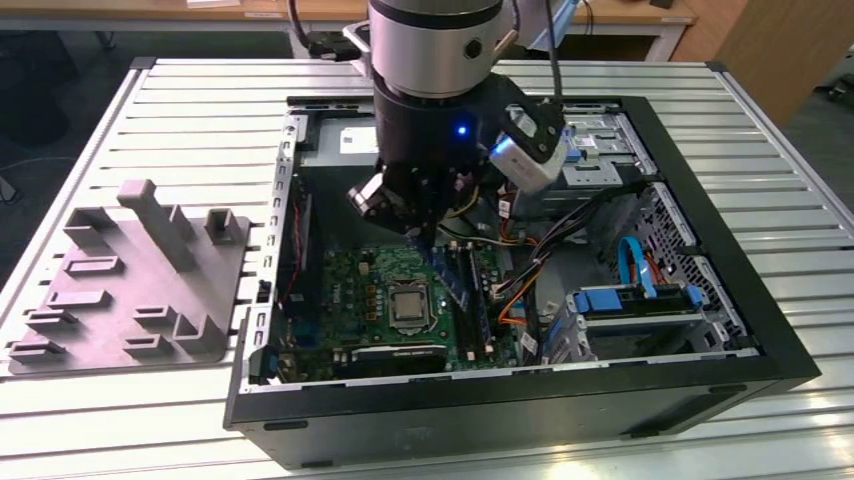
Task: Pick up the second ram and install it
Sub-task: 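Insert the second ram into the second slot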
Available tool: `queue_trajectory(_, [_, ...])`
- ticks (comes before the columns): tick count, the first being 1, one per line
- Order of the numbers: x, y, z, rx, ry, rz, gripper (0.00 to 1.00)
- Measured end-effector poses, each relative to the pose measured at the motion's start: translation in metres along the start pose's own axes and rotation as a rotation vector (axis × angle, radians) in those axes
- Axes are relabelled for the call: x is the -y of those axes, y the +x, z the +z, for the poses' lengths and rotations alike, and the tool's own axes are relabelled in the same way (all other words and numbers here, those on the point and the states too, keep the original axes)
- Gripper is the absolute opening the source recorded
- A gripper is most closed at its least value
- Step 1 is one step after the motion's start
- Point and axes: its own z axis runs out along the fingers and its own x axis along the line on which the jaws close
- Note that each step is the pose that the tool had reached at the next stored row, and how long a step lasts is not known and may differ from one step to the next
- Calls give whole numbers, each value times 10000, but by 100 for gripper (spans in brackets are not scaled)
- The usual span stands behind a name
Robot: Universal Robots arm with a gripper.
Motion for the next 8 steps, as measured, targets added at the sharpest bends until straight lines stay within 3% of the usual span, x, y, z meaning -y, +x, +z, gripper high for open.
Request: queue_trajectory(8, [0,0,18,-23,-2,1456,11])
